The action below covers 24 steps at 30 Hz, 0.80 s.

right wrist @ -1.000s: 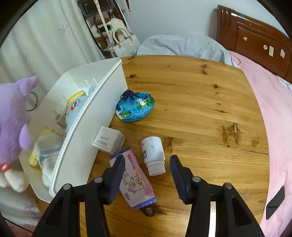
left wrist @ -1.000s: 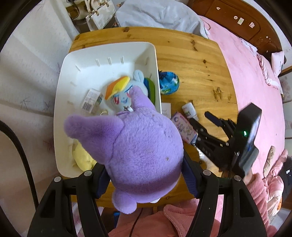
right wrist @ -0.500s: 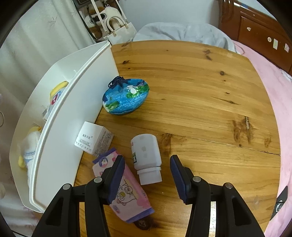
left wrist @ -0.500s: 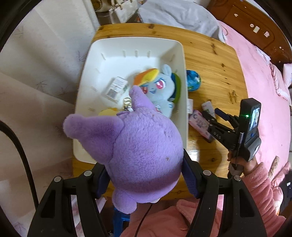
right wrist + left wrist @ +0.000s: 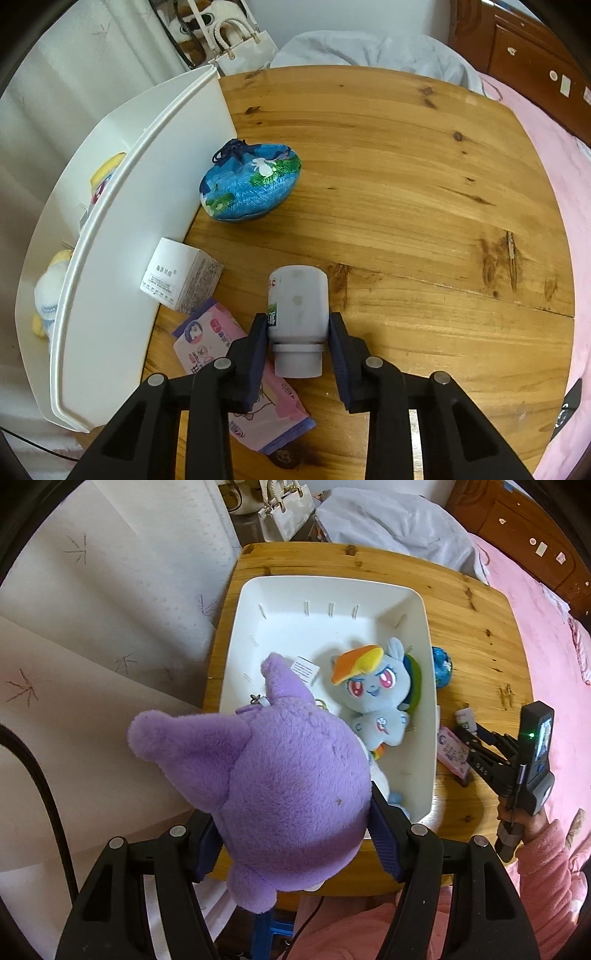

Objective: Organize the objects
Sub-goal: 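Lower the purple plush and pill bottle into the tray and open both tools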

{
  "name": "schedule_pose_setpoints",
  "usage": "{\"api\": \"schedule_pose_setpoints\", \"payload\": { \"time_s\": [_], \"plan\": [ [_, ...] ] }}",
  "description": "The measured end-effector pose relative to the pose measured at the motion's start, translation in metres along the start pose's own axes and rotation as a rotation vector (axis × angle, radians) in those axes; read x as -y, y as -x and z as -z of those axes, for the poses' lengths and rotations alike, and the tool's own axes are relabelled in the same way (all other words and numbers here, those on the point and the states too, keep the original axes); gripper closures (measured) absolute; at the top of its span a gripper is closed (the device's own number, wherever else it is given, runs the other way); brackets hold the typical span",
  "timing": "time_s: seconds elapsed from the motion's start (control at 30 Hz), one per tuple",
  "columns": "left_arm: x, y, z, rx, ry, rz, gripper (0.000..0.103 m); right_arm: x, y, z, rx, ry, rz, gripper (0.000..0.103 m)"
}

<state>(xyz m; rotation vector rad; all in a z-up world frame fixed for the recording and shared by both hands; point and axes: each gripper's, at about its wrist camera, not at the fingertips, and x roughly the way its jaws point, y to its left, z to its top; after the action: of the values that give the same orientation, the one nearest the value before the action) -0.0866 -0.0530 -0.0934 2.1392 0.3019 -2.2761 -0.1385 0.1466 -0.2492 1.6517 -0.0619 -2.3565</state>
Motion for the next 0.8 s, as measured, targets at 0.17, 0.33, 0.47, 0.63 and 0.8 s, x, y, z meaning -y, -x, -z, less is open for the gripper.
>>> {"api": "schedule_pose_setpoints", "payload": {
  "time_s": [0.17,0.33,0.47,0.63,0.8],
  "plan": [
    [-0.004,0.000,-0.004,-0.001,-0.045,-0.028,0.031,0.001,0.003,0.001,0.004,-0.023,0.000,0.071],
    [-0.005,-0.002,-0.007,-0.011,-0.098,-0.056,0.031,0.001,0.010,0.003,0.001,-0.044,0.008,0.071],
    [-0.004,-0.004,-0.010,-0.011,-0.146,-0.074,0.031,-0.006,0.029,0.006,0.037,-0.047,0.017,0.071],
    [-0.007,-0.010,-0.014,-0.019,-0.202,-0.093,0.030,-0.016,0.051,0.005,0.070,-0.073,-0.016,0.071],
    [-0.010,-0.018,-0.019,-0.029,-0.259,-0.114,0.029,-0.039,0.076,0.001,0.113,-0.053,-0.017,0.071]
  ]
}}
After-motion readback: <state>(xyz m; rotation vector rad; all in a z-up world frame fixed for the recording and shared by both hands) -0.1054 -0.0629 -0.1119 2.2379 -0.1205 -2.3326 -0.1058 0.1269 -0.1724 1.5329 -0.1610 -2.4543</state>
